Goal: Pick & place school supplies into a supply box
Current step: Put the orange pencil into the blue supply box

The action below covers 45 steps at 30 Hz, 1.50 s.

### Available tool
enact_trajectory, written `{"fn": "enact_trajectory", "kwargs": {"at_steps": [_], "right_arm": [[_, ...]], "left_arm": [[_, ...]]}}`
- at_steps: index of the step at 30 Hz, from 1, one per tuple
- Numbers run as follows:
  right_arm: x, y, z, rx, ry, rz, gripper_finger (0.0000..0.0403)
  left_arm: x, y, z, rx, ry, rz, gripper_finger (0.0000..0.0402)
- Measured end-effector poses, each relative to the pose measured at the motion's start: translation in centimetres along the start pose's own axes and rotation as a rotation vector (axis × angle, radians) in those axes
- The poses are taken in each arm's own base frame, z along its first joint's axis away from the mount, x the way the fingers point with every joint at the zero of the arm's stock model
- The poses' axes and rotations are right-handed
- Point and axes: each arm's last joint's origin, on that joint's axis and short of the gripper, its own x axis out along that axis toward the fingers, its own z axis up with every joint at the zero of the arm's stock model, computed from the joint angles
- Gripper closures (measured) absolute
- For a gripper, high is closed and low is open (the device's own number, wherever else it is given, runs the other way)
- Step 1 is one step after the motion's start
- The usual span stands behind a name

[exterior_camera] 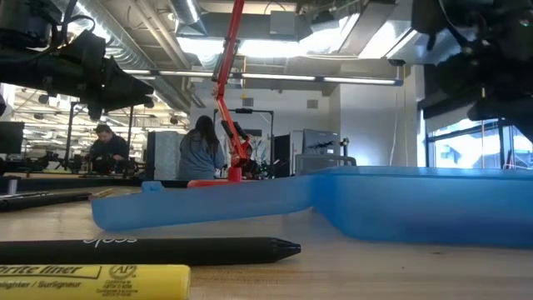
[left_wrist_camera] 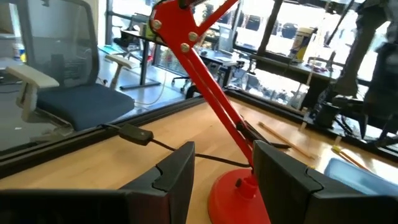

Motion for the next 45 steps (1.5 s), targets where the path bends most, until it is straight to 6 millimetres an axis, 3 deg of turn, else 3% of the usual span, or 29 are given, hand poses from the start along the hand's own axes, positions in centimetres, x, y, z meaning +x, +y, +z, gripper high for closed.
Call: {"fn": "enact_trajectory", "kwargs": {"at_steps": [8,18,30,37,45], "right_arm": [[2.0,0.4,-0.2,-0.234,0.128,-0.219,0.0259],[3.9,0.6,0.7,-0.205,0.202,-0.259,0.0256],[4.3,0.8,1.1,-0.282,0.187,-0.247,0.0204],[5.8,0.3,0.3,-0.422,0.207,-0.301,0.0222],[6.9,0.1,0.6,-0.405,0.244,-0.394,0.0251]], "left_arm": [[0.0,0.1,0.1,-0.003,-0.011,0.028,0.0247],[0.0,0.1,0.1,-0.003,-0.011,0.027,0.0247],[0.0,0.1,0.1,-0.003,-0.011,0.026,0.0247],[0.0,0.1,0.1,0.005,-0.012,0.026,0.0247],[0.0,0.1,0.1,0.005,-0.011,0.026,0.0247]]}}
